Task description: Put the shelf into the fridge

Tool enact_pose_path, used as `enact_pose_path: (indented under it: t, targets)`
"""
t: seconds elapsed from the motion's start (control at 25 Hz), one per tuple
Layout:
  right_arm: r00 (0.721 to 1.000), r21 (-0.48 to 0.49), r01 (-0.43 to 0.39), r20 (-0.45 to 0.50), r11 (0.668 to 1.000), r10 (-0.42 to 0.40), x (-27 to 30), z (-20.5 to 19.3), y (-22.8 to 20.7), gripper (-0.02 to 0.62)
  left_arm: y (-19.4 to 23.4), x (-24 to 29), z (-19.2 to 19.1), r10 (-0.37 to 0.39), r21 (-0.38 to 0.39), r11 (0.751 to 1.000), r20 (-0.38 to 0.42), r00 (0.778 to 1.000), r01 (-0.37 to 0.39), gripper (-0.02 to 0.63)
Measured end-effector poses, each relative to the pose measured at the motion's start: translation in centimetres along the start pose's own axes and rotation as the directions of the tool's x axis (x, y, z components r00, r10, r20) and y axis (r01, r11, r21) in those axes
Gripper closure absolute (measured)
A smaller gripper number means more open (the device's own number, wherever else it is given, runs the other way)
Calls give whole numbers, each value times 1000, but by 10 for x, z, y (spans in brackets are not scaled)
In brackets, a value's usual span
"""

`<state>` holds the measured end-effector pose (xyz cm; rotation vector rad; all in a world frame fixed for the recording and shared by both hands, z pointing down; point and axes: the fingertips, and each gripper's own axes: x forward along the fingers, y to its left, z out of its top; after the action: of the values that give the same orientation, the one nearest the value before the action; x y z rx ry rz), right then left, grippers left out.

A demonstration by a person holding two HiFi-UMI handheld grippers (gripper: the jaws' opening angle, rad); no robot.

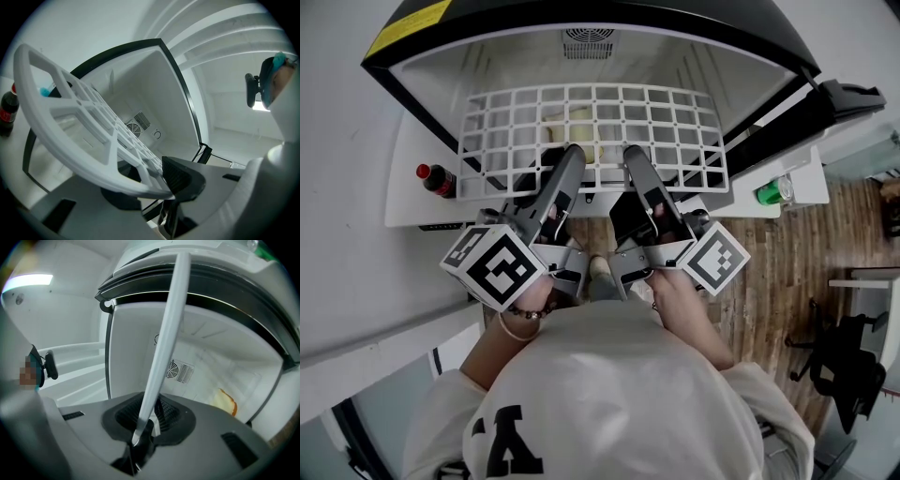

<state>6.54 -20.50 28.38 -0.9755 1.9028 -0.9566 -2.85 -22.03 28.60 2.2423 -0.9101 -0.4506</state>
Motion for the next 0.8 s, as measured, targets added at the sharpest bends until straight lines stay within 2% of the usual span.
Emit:
enact_pose_path:
  t: [0.16, 0.4, 0.56, 0.8]
  targets:
    - [1000, 24, -12, -11, 1000, 13, -1, -3, 2, 531, 0, -4, 1, -12, -4, 1000, 1, 1000, 12, 480]
    - [998, -76, -9, -57, 997, 5, 1, -4, 3, 525, 0, -3, 1, -26, 1, 1000, 11, 1000, 26, 480]
    - [995, -88, -20, -95, 996, 12, 2, -5, 3, 518, 1, -2, 2, -35, -10, 999, 15, 999, 35, 480]
    - [996, -120, -30, -83, 992, 20, 0, -4, 6, 515, -1, -4, 1, -55, -8, 998, 10, 998, 55, 479]
